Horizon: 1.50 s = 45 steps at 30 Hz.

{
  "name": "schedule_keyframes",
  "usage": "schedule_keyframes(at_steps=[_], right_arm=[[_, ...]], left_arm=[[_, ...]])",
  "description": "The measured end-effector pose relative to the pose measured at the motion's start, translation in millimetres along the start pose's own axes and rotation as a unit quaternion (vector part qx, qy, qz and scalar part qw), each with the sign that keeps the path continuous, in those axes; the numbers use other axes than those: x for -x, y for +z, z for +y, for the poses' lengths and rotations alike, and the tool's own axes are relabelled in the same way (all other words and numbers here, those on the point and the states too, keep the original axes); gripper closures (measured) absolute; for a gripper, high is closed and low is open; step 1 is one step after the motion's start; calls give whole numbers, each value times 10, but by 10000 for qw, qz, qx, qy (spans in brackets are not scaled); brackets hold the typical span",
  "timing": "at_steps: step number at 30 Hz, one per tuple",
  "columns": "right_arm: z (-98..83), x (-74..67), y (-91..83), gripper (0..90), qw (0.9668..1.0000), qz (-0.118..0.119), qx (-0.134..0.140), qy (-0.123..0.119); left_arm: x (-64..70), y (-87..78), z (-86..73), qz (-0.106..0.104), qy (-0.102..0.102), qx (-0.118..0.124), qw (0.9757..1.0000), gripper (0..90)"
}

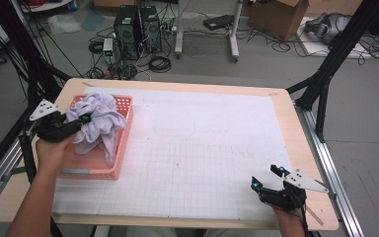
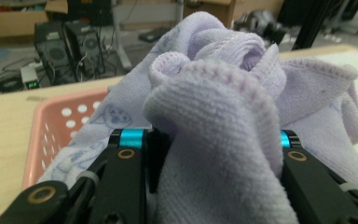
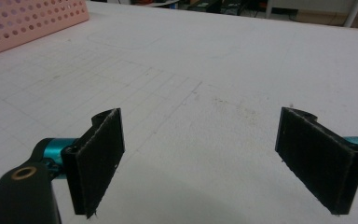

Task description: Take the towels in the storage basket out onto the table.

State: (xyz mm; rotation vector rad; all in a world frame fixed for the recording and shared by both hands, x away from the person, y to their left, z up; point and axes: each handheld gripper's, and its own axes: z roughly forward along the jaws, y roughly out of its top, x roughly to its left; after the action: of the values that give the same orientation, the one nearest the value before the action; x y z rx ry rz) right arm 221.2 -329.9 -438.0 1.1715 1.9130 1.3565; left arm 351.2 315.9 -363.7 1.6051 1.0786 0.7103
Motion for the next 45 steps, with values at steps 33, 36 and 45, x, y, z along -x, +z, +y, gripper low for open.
schedule_keyframes(at_steps=[33,36,45], right_arm=[[10,-15,-1,139,10000,56,64,-24],[10,-17,-2,139,10000,61,65,-31],[11,-16,-6,139,10000,61,62,-33]], left_arm=[[182,-410,565,-1052,78,1552,9822,630],[244,-414,633,-1181,173,1614,9797,630],[494,-405,819,-1611,308,1848,9690,630]])
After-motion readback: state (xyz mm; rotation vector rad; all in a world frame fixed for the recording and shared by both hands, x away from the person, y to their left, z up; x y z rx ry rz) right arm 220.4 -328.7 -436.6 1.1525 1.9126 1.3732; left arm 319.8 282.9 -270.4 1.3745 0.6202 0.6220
